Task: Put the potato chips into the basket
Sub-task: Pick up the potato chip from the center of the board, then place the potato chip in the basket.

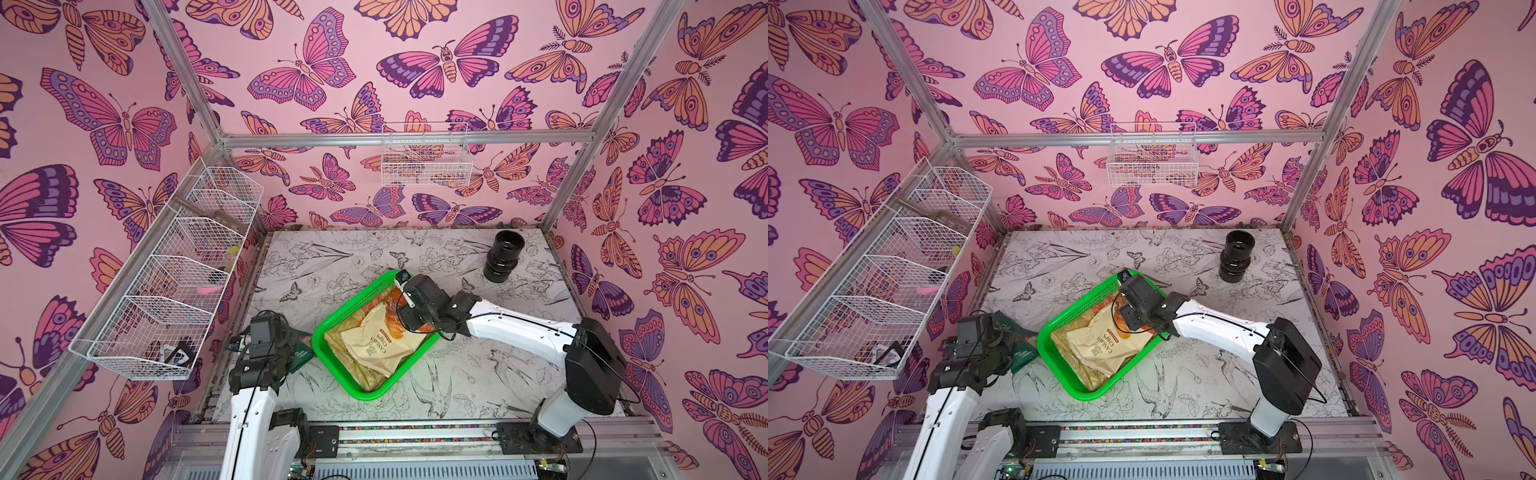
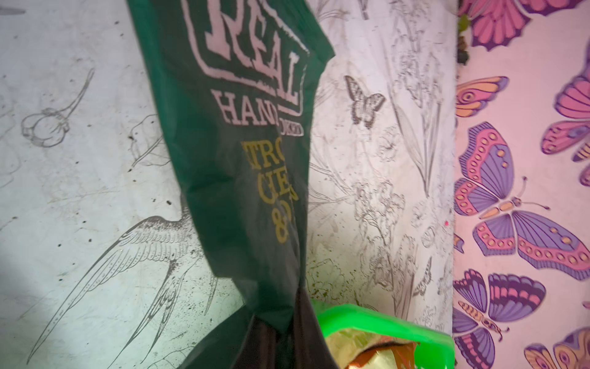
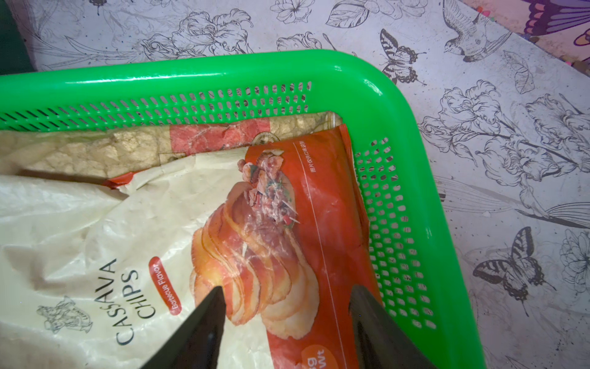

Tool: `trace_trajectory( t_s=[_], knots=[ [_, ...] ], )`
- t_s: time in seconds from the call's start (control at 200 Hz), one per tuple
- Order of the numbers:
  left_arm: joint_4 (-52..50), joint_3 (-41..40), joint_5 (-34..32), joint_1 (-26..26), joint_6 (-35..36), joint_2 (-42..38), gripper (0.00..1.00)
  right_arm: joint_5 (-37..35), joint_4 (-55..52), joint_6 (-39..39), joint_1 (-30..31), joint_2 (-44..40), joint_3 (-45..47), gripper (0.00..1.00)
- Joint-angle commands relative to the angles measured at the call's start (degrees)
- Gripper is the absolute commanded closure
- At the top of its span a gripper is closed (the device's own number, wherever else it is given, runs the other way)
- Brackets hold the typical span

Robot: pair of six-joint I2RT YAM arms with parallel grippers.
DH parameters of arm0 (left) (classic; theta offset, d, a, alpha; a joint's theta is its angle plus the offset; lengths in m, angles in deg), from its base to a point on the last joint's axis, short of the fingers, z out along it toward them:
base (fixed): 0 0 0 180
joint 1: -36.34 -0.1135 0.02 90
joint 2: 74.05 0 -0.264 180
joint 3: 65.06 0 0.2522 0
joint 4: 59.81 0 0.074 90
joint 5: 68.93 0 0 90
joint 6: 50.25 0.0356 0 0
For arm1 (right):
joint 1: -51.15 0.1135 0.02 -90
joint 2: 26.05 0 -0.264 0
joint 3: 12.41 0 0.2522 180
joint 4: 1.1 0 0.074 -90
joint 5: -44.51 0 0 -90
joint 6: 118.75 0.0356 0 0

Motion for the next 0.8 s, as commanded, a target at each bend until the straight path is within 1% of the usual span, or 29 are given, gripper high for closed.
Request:
trace_trajectory(
  t_s=[0.0, 0.125, 0.185, 0.355, 0.536, 0.556, 0.611, 0.706, 0.791],
  knots=[
    [-0.73, 3.33, 1.84, 0.82, 8.30, -1.28, 1.00, -1.53, 0.16, -0.57, -0.33, -0.61, -1.08, 0.35],
    [-0.93, 7.11, 5.59, 1.29, 16.52, -0.76, 1.00, -1.76, 1.43, -0.15, -0.33, -1.24, -0.14, 0.35],
    [-1.89, 9.18, 6.20, 1.68, 19.69, -0.24, 1.00, -1.89, 2.84, 0.18, -0.33, -1.57, 1.20, 0.35],
    [-6.22, 18.43, 9.36, 3.57, 29.58, 3.96, 1.00, -2.70, 1.83, -1.19, -0.60, -1.42, -0.07, 0.35],
    [-13.12, 28.33, 7.13, 9.89, 40.17, 8.81, 1.00, -8.75, 5.47, -5.51, -0.97, -4.69, 3.44, 0.35],
    [-13.61, 29.20, 7.20, 10.49, 41.11, 9.10, 1.00, -9.23, 6.00, -5.66, -1.15, -6.93, 3.94, 0.35],
    [-14.91, 31.64, 7.97, 11.96, 43.82, 9.74, 1.00, -9.60, 7.81, -6.15, -1.83, -8.62, 5.48, 0.35],
    [-15.73, 34.79, 8.98, 14.00, 47.49, 10.43, 1.00, -10.47, 8.94, -5.43, -3.40, -9.93, 6.82, 0.35],
    [-15.94, 36.95, 11.91, 16.24, 53.04, 10.81, 1.00, -10.51, 7.97, -2.84, -5.48, -10.91, 7.44, 0.35]
  ],
)
